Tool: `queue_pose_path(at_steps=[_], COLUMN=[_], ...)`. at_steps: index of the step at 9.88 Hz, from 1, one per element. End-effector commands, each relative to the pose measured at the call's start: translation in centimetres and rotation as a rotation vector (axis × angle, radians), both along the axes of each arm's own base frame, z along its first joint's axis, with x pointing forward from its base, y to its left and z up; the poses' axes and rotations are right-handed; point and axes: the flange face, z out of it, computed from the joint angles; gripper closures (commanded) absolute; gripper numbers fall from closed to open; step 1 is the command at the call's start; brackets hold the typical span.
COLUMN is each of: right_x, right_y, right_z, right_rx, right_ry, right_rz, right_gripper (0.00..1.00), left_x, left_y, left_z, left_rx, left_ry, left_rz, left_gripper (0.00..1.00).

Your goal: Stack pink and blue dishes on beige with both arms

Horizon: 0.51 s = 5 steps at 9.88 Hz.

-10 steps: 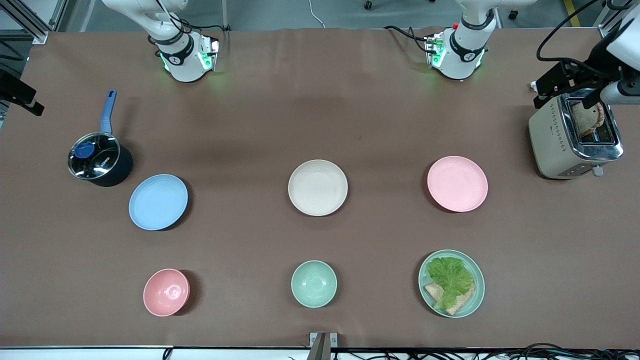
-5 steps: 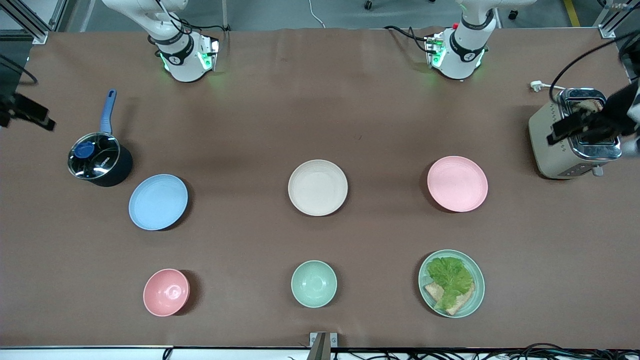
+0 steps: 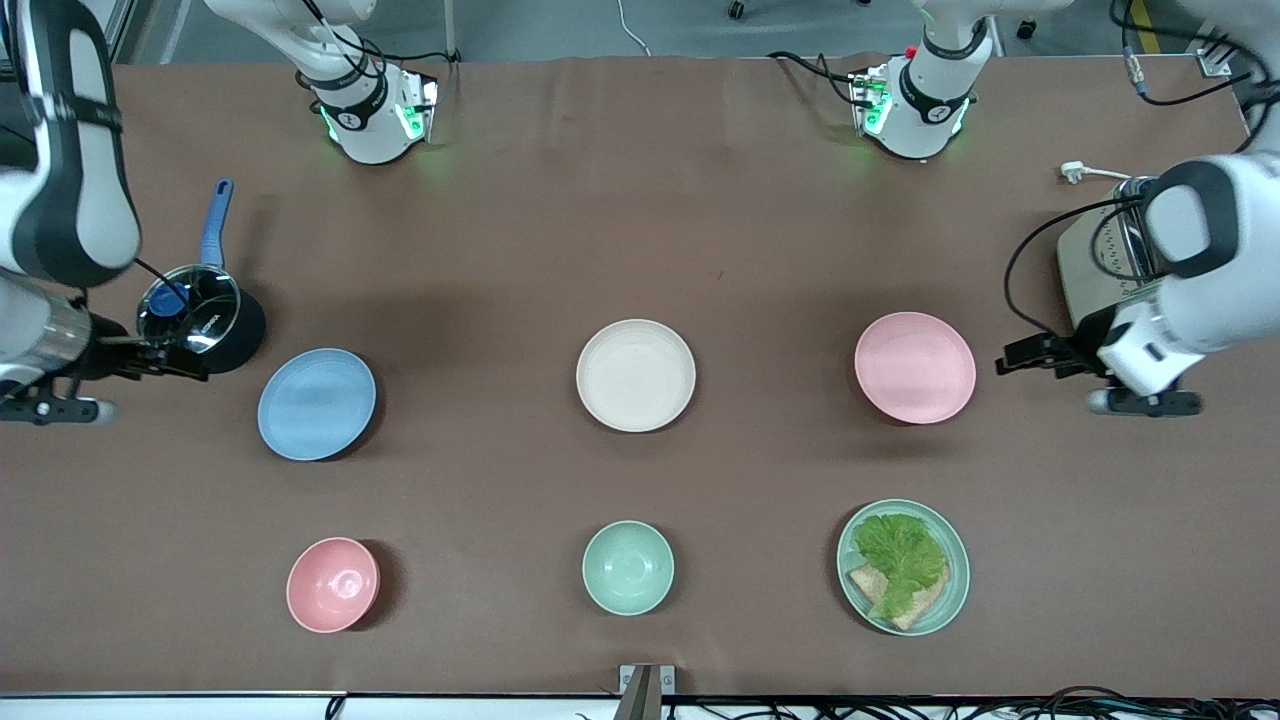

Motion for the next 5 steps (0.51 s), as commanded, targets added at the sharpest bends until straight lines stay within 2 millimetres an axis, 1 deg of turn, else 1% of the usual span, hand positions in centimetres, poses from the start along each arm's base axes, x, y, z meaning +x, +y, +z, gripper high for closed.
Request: queue_pose_path(at_steps=[1, 2, 3, 4, 5], right_x=[-0.2, -0.6, -1.1, -1.5, -2.2], right_y=[-2.4, -3.8, -4.7, -5.2, -5.0], right_z=[-6.1, -9.2, -11.6, -14.1, -16.5], right_rx=[0.125, 0.205, 0.273, 0.323, 0.362], right_ry=[-0.012, -0.027, -0.042, -0.058, -0.075], right_rz=[0.009, 0.017, 0.018, 0.011, 0.015], right_gripper=[0.00, 0.00, 0.00, 0.00, 0.00], left_x=[-1.9, -2.4, -2.6, -2.7, -3.1], left_y=[0.8, 2.0, 2.6, 2.7, 2.8], left_z=[-7.6, -10.3, -12.4, -14.0, -15.8], left_rx=[-0.012, -0.011, -0.029, -0.049, -0.061], left_ry=[0.029, 0.056, 0.068, 0.058, 0.065], left_rz=[-0.049, -0.053, -0.049, -0.041, -0.023], left_gripper=[0.00, 0.00, 0.00, 0.00, 0.04])
